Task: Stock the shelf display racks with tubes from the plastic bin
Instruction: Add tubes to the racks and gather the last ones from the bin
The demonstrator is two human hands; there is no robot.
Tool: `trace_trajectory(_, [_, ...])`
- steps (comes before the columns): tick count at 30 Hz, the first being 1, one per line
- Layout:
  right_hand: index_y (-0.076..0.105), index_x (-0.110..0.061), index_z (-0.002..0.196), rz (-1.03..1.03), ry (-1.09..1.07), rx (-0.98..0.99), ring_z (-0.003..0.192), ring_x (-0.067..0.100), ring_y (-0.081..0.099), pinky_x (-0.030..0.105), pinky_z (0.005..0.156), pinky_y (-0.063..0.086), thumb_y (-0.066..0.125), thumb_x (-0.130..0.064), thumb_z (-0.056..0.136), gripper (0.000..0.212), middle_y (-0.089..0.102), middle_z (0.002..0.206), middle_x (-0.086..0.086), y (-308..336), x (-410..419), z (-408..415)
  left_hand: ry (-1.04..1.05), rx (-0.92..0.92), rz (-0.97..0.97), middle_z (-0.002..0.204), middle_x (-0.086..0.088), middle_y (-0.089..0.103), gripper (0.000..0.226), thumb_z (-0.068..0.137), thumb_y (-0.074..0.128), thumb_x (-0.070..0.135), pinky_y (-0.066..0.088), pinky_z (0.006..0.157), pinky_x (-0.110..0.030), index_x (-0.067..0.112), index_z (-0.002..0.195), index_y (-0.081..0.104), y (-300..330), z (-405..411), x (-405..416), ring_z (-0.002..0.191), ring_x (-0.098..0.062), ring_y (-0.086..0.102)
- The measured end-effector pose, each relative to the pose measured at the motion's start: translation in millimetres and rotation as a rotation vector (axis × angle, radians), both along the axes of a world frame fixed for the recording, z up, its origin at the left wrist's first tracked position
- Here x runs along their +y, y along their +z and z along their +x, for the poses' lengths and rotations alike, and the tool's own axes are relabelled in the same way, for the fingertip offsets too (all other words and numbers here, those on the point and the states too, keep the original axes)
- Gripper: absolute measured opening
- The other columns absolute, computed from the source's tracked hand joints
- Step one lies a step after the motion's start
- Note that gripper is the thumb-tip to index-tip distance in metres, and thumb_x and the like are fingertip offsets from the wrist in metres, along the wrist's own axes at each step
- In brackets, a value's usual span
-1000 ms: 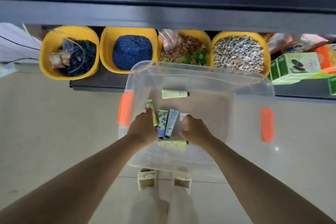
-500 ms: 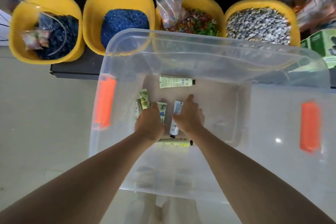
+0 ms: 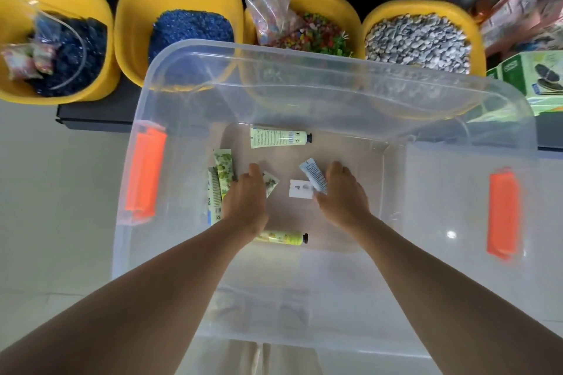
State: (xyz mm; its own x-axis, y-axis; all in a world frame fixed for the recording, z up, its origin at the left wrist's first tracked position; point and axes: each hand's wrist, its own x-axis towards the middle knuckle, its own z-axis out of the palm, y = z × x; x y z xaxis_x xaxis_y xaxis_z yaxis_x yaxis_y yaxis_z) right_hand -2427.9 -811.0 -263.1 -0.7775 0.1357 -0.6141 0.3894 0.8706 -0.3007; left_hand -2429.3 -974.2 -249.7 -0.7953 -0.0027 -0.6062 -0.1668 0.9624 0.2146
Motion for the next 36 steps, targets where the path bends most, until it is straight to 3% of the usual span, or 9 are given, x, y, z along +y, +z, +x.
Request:
trace_trajectory(4, [0.051,-0.007,0.104,-0.372,-0.349,-0.119,0.073,0.020,0.058,0.023,0.050,0.046,0.044,-0.005,0.090,0.016,0.058,0.101,0.013,34,1,-7,0.186,-0.069,0.191,0.106,-0.014,0.062,0.030,0.084,0.051,-0.003,0.043,0.061,-0.031,0.004,0.113,0.049,24,-6,-7,0.086,-0.026,0.057])
trace_trajectory(8, [0.044,-0.010,0.111,-0.731,-0.519,-0.209,0.086,0.026,0.063,0.045,0.076,0.054,0.046,0.007,0.089,0.028,0.059,0.100,0.013,103,1,-12,0.342,-0.106,0.431,0.105,-0.010,0.069,0.023,0.089,0.047,0.004,0.048,0.061,-0.031,0.005,0.107,0.060,74,-15,-11,0.081,-0.024,0.062])
trace_trajectory(10, [0.043,-0.010,0.118,-0.820,-0.474,-0.201,0.085,0.023,0.065,0.038,0.073,0.055,0.053,0.006,0.089,0.035,0.059,0.099,0.008,146,2,-14,0.395,-0.120,0.552,0.102,-0.010,0.070,0.025,0.089,0.045,0.002,0.046,0.065,-0.030,0.005,0.109,0.060,114,-18,-14,0.080,-0.024,0.061])
trace_trajectory(12, [0.043,-0.008,0.123,-0.845,-0.415,-0.158,0.090,0.023,0.064,0.035,0.075,0.054,0.056,0.007,0.088,0.040,0.059,0.099,0.007,190,1,-18,0.441,-0.124,0.648,0.096,-0.006,0.069,0.026,0.092,0.044,0.001,0.047,0.074,-0.031,0.011,0.113,0.056,158,-22,-20,0.090,-0.023,0.063])
trace_trajectory(18, [0.049,-0.014,0.111,-0.798,-0.260,-0.024,0.101,0.026,0.063,0.046,0.089,0.052,0.067,0.004,0.080,0.040,0.064,0.098,0.006,336,-8,-35,0.417,-0.026,0.759,0.092,-0.002,0.067,0.019,0.088,0.059,0.013,0.044,0.060,-0.014,0.004,0.104,0.063,303,-35,-46,0.090,-0.017,0.059])
trace_trajectory(22, [0.051,-0.012,0.106,-0.867,-0.228,0.097,0.092,0.028,0.067,0.047,0.087,0.054,0.064,0.006,0.083,0.033,0.067,0.103,0.015,433,-21,-41,0.288,0.134,0.691,0.084,-0.018,0.064,0.021,0.090,0.057,0.021,0.030,0.048,-0.018,0.011,0.073,0.055,401,-39,-64,0.050,-0.002,0.042])
trace_trajectory(25, [0.044,-0.006,0.117,-0.926,-0.200,0.172,0.080,0.023,0.069,0.034,0.070,0.059,0.058,0.006,0.087,0.035,0.065,0.099,0.015,503,-32,-41,0.269,0.181,0.772,0.077,-0.010,0.057,0.019,0.098,0.042,0.022,0.036,0.046,-0.019,0.008,0.097,0.055,471,-44,-72,0.054,-0.014,0.046])
trace_trajectory(29, [0.043,-0.014,0.120,-0.897,-0.148,0.284,0.072,0.017,0.069,0.029,0.068,0.058,0.050,-0.002,0.095,0.029,0.066,0.092,0.011,583,-44,-38,0.303,0.239,0.838,0.080,-0.010,0.061,0.018,0.102,0.030,0.025,0.034,0.039,-0.018,0.023,0.106,0.048,549,-50,-86,0.047,-0.011,0.048])
trace_trajectory(36, [0.052,-0.012,0.103,-0.745,-0.093,0.556,0.075,0.014,0.060,0.026,0.066,0.056,0.051,-0.010,0.096,0.008,0.056,0.087,0.001,690,-55,-30,0.157,0.219,1.049,0.081,-0.001,0.064,0.020,0.093,0.052,0.006,0.041,0.057,-0.021,0.020,0.106,0.059,660,-52,-103,0.068,-0.011,0.057])
